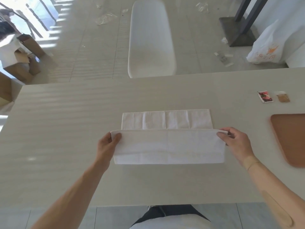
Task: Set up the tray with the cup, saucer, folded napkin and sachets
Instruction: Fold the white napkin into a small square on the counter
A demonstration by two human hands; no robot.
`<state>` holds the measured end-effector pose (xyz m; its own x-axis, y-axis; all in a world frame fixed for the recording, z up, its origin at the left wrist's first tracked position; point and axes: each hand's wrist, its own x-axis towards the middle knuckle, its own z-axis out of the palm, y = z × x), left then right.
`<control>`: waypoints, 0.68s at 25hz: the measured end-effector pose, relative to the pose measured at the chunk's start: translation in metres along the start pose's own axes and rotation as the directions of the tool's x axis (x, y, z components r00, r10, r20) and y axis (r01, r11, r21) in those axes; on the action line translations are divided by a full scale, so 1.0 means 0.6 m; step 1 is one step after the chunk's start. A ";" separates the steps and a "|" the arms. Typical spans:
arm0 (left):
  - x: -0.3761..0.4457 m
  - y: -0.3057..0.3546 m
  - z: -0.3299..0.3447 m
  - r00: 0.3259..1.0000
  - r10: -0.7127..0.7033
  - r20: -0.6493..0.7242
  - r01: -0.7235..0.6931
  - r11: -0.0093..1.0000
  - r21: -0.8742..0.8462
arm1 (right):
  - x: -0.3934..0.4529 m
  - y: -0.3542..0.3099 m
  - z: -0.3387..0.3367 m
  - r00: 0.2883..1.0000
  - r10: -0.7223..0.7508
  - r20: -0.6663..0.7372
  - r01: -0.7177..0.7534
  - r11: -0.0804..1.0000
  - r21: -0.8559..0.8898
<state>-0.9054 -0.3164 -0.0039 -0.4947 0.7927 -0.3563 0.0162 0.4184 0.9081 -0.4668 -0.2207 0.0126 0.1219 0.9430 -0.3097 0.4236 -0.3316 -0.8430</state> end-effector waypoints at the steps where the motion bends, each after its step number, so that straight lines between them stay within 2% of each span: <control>1: 0.021 0.006 0.010 1.000 -0.018 -0.020 0.018 1.000 -0.006 | 0.024 -0.010 0.005 1.000 -0.011 -0.002 0.011 1.000 -0.003; 7: 0.141 0.024 0.059 0.994 -0.082 -0.066 0.085 0.995 0.049 | 0.171 -0.041 0.063 1.000 0.002 -0.021 -0.004 0.994 -0.105; 10: 0.186 0.012 0.072 0.991 -0.112 -0.079 0.124 0.978 0.168 | 0.223 -0.030 0.094 0.998 0.062 -0.024 -0.066 0.963 -0.260; 14: 0.214 -0.002 0.077 0.987 -0.121 -0.104 0.148 0.938 0.314 | 0.243 -0.017 0.113 0.996 0.084 -0.041 -0.093 0.904 -0.417; 17: 0.221 -0.002 0.083 0.982 -0.100 -0.159 0.150 0.925 0.348 | 0.242 -0.018 0.116 0.995 0.082 -0.055 -0.098 0.871 -0.482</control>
<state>-0.9276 -0.1895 -0.0631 -0.6259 0.6662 -0.4055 0.2427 0.6605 0.7105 -0.5164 -0.0824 -0.0541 0.2056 0.9128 -0.3528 0.7894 -0.3678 -0.4915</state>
